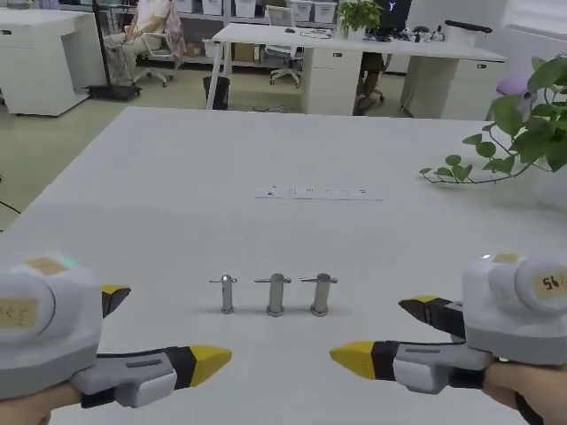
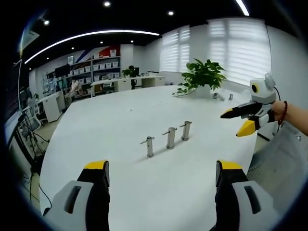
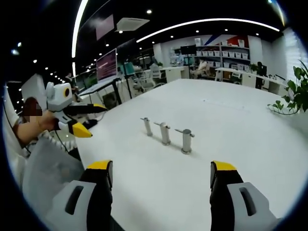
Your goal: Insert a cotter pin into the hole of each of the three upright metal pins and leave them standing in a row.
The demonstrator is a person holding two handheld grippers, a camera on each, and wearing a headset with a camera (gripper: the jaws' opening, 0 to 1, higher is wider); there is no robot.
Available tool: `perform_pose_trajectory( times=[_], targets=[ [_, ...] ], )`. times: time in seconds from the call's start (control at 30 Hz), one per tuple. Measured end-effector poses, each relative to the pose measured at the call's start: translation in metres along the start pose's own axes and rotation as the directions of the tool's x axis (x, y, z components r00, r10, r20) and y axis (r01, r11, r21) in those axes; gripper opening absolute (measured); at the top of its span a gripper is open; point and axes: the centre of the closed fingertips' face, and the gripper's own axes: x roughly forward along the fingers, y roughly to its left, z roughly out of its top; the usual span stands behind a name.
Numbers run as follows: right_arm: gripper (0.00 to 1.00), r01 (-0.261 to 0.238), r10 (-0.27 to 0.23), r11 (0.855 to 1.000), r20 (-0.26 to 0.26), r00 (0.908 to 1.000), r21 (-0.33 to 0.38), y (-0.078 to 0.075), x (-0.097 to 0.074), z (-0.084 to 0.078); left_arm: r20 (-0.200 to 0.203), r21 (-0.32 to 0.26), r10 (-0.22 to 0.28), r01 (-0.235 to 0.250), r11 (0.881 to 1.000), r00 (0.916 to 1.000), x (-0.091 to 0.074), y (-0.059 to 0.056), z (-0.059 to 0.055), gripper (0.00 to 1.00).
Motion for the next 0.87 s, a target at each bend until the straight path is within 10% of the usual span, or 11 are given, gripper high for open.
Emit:
perform_pose_trajectory(
  times=[0.87],
  targets=[
    [0.84, 0.018, -0.018, 1.000, 0.013, 0.9998, -0.002, -0.0017, -0.0025, -0.0047, 0.019, -0.041, 0.028, -0.027, 0.999, 0.9994, -0.0075, 0.0093, 0.0007, 0.91]
  ],
)
